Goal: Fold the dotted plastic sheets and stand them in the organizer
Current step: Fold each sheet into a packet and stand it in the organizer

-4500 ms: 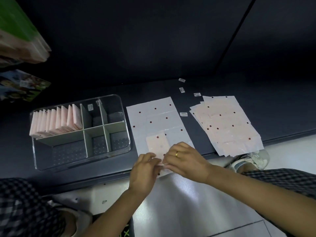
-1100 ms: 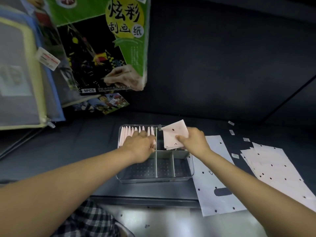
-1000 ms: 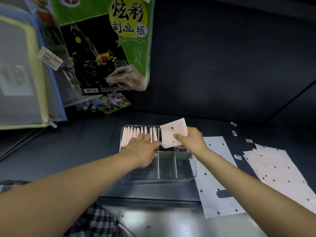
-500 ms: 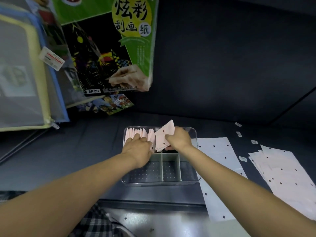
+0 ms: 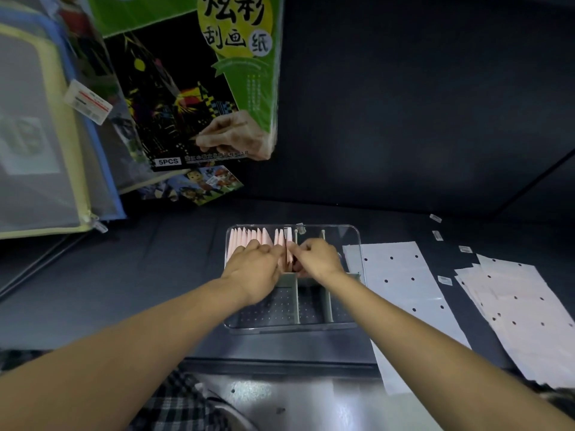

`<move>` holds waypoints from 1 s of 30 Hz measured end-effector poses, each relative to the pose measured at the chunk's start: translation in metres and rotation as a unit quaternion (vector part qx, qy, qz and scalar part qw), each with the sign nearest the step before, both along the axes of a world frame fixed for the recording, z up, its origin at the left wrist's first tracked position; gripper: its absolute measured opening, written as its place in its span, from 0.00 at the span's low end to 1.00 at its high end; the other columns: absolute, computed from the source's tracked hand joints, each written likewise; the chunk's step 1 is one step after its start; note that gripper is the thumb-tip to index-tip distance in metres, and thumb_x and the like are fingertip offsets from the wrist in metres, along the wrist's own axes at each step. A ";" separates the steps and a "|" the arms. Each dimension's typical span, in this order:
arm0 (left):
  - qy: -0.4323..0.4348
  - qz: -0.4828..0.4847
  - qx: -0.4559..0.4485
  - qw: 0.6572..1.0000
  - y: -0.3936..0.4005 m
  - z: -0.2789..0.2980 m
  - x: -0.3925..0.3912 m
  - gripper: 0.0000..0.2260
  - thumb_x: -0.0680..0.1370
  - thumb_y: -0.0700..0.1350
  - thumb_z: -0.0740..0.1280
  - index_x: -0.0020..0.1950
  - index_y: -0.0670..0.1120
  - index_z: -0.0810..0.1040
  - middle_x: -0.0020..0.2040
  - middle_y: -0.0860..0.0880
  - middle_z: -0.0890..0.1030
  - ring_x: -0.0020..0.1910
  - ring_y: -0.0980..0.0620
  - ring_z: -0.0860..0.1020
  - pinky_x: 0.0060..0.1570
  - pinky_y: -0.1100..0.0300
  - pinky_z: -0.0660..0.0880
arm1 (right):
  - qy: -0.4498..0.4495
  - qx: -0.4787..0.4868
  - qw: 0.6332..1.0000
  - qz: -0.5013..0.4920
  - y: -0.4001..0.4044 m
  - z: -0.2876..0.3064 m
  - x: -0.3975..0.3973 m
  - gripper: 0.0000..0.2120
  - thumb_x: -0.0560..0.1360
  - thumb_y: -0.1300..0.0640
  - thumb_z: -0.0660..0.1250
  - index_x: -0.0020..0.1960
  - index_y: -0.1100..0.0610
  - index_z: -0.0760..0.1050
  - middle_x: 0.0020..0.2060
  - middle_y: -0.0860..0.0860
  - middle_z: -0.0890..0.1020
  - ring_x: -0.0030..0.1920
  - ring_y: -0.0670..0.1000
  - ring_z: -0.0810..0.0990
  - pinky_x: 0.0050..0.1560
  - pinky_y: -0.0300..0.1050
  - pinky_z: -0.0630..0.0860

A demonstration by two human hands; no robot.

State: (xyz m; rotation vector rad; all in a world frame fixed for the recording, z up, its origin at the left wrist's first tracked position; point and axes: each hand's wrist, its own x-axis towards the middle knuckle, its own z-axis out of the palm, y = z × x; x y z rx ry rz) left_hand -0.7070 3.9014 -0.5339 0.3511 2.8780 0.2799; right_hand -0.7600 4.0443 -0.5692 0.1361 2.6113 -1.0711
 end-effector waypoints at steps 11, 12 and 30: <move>0.038 -0.070 -0.100 0.992 0.022 -0.001 0.002 0.16 0.80 0.51 0.57 0.67 0.54 0.70 0.67 0.48 0.65 0.65 0.46 0.62 0.63 0.50 0.64 | 0.069 -0.091 0.993 0.031 0.107 0.015 0.036 0.14 0.75 0.46 0.66 0.36 0.53 0.76 0.30 0.47 0.81 0.31 0.42 0.77 0.38 0.38 0.74; 0.046 -0.067 -0.108 0.991 0.025 -0.001 0.003 0.15 0.80 0.51 0.58 0.67 0.53 0.71 0.67 0.47 0.65 0.65 0.46 0.62 0.63 0.50 0.63 | 0.080 -0.066 0.994 0.040 0.133 0.012 0.046 0.11 0.75 0.47 0.67 0.38 0.53 0.76 0.34 0.47 0.81 0.34 0.42 0.77 0.40 0.38 0.74; -0.153 -0.195 0.017 0.969 0.193 -0.090 0.101 0.37 0.77 0.48 0.67 0.78 0.50 0.46 0.79 0.51 0.45 0.77 0.52 0.46 0.74 0.56 0.49 | 0.192 0.353 0.878 0.262 0.324 -0.048 0.170 0.21 0.51 0.63 0.82 0.43 0.54 0.84 0.44 0.51 0.86 0.41 0.52 0.85 0.39 0.41 0.80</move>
